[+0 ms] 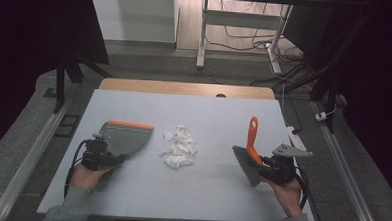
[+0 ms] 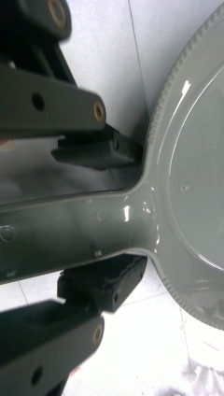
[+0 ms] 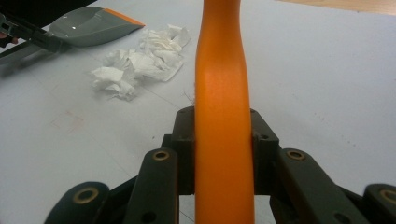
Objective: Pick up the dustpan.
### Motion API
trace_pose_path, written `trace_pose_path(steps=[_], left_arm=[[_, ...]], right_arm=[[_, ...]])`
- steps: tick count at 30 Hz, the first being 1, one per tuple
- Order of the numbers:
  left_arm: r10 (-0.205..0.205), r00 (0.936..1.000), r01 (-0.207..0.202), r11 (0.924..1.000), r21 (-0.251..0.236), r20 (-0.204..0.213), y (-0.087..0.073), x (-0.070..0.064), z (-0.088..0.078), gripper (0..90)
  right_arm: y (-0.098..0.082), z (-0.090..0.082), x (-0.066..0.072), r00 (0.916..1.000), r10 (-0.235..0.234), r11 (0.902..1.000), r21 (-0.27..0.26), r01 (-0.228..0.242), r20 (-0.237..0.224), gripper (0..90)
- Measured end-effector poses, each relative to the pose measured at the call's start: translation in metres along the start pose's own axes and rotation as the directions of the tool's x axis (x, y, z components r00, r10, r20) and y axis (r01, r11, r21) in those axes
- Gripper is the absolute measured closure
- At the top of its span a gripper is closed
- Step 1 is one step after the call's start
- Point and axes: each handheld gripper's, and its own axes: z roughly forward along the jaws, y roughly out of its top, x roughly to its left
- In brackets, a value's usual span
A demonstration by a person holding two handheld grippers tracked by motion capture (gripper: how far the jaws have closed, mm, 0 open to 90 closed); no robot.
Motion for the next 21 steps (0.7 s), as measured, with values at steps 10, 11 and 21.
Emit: trace_pose_path(steps=[10,11,21], left_arm=[[0.001,0.9996,-0.001,0.9999,-0.015,0.028,-0.0002,0.0030,0.0000,59.0],[-0.001,0.9996,0.001,0.9998,-0.019,0.029,-0.0005,0.0036,-0.0003,60.1],[0.003,0.9990,-0.002,0.9996,-0.029,0.044,-0.0020,0.0082,-0.0017,61.9]], right_arm=[[-0.0008,0.0013,0.0008,1.0000,-0.001,1.0000,0.007,0.001,-0.003,70.1],[-0.0010,0.0016,0.0006,1.0000,0.000,1.0000,0.007,0.000,-0.003,70.1],[-0.0014,0.0017,0.0004,1.0000,0.001,1.0000,0.007,-0.001,-0.004,70.1]])
